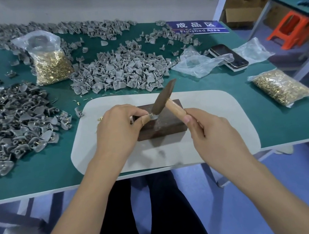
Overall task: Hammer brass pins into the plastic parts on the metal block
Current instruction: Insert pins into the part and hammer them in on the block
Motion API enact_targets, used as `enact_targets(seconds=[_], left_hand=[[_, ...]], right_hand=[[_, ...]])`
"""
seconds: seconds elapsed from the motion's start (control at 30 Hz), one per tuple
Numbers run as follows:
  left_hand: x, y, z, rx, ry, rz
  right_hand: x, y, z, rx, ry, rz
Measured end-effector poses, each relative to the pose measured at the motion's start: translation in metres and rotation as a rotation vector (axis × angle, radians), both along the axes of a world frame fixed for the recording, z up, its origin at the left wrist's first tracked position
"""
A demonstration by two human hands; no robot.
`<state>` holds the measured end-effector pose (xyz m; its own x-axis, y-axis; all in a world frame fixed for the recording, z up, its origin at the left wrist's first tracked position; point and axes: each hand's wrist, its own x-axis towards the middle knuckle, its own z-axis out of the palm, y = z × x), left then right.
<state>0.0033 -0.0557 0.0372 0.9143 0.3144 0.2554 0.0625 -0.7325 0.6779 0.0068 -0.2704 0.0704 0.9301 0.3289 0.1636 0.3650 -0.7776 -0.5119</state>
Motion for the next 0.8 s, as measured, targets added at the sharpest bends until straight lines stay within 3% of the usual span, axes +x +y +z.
enact_targets(seconds=[0.1, 0.23, 0.33, 0.47, 0.53, 0.67, 0.8], left_hand=[[0.000, 0.000, 0.000, -0.012, -0.006, 0.008], [0.000, -0.001, 0.001, -0.012, -0.006, 0.011], [0.001, 0.001, 0.000, 0.001, 0.005, 0.014], [0.001, 0.002, 0.001, -0.004, -0.002, 0.006], [0.001, 0.003, 0.000, -0.014, -0.010, 0.009], [0.001, 0.001, -0.001, -0.013, -0.029, 0.009], [0.001, 0.000, 0.001, -0.009, -0.028, -0.004]], right_hand=[[-0.001, 0.002, 0.000, 0.049, -0.039, -0.033], [0.001, -0.002, 0.002, -0.063, -0.039, -0.020], [0.002, -0.001, 0.004, 0.043, -0.063, -0.038], [0.005, -0.002, 0.005, -0.062, -0.033, 0.014], [0.005, -0.003, 0.005, 0.013, -0.087, -0.018], [0.003, -0.002, 0.002, -0.012, -0.027, 0.019], [0.002, 0.003, -0.006, 0.235, -0.074, -0.041]])
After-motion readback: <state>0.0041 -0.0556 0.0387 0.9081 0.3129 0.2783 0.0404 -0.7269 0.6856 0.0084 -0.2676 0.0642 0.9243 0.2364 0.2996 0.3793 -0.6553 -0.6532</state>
